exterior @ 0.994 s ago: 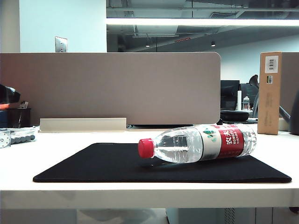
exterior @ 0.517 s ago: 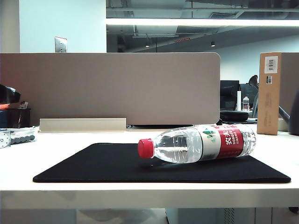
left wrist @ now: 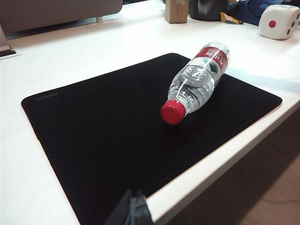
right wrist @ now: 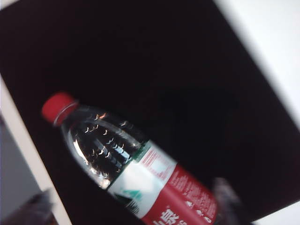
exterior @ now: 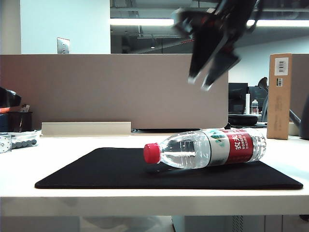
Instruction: Stand the plastic bottle up on the black mouse pad.
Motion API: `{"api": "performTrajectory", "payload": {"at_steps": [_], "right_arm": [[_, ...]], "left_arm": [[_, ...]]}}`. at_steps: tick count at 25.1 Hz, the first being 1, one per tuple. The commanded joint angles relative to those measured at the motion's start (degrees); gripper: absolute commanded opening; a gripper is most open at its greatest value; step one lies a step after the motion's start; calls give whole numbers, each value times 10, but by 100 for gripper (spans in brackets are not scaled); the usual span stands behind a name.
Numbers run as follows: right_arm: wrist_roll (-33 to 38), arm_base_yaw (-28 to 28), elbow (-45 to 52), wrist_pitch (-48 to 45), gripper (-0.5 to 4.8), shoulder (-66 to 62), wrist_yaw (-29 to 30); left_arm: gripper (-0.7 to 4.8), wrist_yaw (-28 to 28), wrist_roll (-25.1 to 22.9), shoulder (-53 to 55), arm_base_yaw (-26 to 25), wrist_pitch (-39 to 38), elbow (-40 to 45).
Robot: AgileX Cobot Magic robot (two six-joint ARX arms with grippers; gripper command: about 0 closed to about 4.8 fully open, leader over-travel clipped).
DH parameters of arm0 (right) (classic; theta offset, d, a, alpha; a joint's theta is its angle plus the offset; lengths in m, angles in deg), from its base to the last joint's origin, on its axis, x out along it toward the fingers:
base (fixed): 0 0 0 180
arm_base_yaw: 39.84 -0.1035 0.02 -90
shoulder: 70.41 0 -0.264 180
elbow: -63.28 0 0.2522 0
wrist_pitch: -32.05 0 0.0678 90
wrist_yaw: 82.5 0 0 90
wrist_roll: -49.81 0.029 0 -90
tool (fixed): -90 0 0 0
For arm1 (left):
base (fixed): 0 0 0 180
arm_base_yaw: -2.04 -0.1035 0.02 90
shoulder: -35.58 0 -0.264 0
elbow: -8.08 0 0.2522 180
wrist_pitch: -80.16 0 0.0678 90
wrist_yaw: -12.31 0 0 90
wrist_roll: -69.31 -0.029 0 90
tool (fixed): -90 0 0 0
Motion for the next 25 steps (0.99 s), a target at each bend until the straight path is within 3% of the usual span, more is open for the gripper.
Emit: {"api": "performTrajectory", "payload": {"at_steps": [1,4,10,25], "right_arm": [[-53,-41,-7,22,479,-23,-67],[-84,-80,-6,33,479,-45,-103],[-109,-131,-5,20,479,-71,-118],[-91,-137,-2,27,479,-156,-170]], "left_arm": [[-4,0,2,0,0,6,-2],[-4,3,2,0,0,6,-2],[-4,0,2,0,0,5,-2],[-4,0,2,0,0,6,-2]]}}
